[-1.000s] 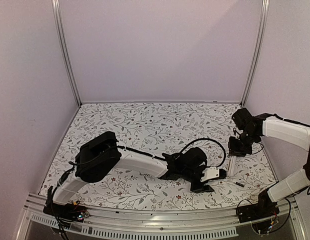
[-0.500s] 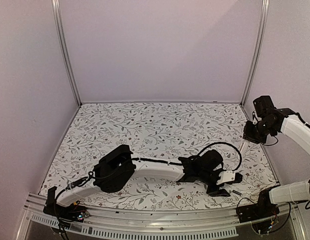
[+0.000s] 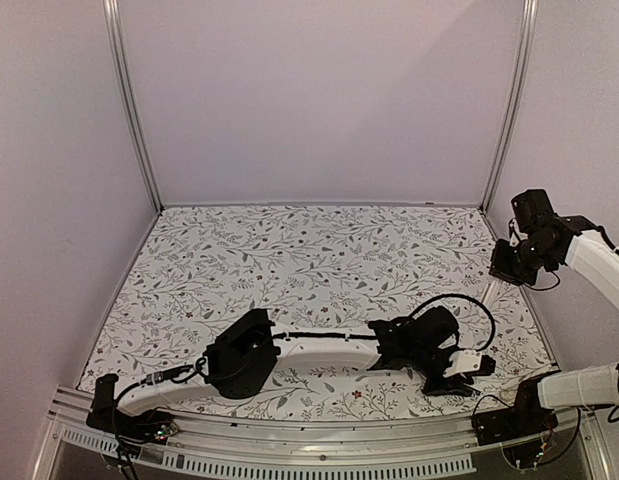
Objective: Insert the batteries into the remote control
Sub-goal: Move the battery to the center of the board.
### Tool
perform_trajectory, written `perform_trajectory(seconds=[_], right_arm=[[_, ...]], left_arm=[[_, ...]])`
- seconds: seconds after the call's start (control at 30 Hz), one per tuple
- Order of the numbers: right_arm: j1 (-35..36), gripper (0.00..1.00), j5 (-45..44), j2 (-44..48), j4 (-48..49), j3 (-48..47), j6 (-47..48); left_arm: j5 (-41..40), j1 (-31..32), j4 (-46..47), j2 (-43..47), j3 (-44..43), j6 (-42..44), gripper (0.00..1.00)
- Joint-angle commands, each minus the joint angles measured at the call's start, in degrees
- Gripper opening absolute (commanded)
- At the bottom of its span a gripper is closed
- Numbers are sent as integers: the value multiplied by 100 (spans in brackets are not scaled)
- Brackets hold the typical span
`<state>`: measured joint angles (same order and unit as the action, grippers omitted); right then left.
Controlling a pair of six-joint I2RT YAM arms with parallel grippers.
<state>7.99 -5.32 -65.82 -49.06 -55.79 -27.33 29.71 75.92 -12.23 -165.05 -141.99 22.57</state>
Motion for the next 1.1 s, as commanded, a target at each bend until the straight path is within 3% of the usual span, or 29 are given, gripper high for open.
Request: perform_trajectory(seconds=[0.0, 0.2, 0.4, 0.53, 0.7, 0.93, 1.07], right_arm=[[-69, 0, 66, 168, -72, -59, 70], [-72, 0, 208, 146, -36, -14, 147], [-65, 0, 745, 70, 314, 110, 239], [-67, 0, 1279, 48, 628, 156, 451], [-68, 0, 2301, -83, 1098, 289, 655], [-38, 0, 3958, -82, 2109, 709, 717], [91, 0, 4542, -2, 2402, 821, 743]], left_arm=[[-351, 127, -1059, -373, 12, 372, 26], [-611, 16, -1444, 44, 361, 472, 10], [-1025, -226, -417, 1609, 2428, 14, 1], [-1378, -455, 166, 2802, 4047, -439, 0], [-1473, -797, 134, 4097, 5907, -492, 0], [-858, -1158, -575, 4907, 7012, 74, 0], [-776, -1197, -1121, 4943, 7118, 650, 0]])
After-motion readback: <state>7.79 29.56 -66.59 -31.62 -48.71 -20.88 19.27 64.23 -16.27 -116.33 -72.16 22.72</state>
